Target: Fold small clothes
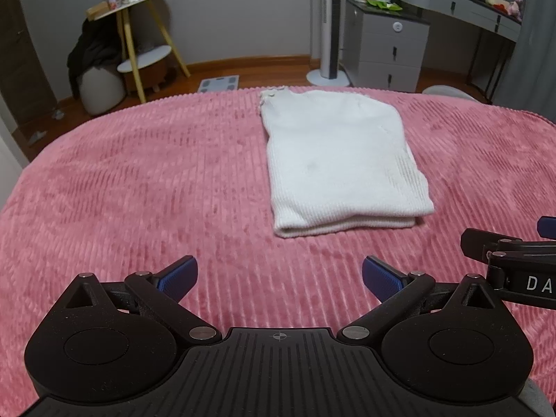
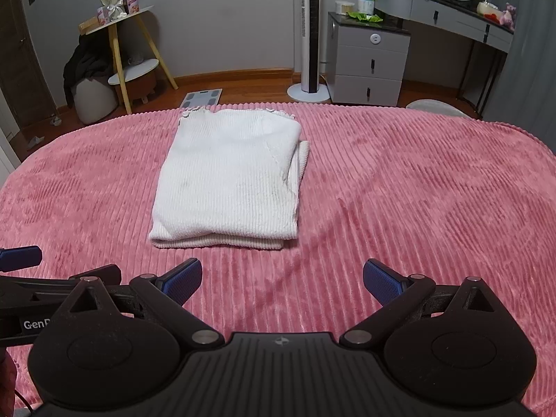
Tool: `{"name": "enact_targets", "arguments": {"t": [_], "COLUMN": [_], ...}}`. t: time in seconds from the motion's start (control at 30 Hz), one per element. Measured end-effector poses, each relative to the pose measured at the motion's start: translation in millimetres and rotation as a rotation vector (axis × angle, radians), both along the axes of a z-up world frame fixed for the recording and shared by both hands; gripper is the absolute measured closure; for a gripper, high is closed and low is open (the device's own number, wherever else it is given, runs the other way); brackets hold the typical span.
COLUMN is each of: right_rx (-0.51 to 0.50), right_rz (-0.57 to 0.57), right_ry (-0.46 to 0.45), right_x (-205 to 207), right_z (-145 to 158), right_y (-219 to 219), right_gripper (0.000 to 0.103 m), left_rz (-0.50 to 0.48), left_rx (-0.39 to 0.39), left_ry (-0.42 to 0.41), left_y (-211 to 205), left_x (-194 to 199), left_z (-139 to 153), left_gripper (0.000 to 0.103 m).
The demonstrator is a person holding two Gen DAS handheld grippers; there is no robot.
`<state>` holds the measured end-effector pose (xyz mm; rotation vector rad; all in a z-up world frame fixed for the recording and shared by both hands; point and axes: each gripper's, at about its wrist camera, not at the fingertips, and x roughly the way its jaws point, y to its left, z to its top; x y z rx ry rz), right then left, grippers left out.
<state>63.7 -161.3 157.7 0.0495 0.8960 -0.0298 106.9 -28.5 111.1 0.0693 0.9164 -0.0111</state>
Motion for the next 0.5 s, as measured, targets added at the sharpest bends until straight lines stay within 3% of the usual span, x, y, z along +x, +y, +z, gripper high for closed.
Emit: {"name": "enact_targets", "arguments": {"t": [0.5], "right_rx": [0.004], "right_rz": [-0.005], "right_ry": [0.001], "right_x": [1.3], "right_z": [-0.1], "right_y": [-2.4], "right_gripper": [0.004], "left_rz": [0.000], "left_rx": [-0.017], "left_ry": [-0.007], "left_y": [0.4], "left_x": [1.7], "left_z": [-0.5], "left_gripper": [0.000]}}
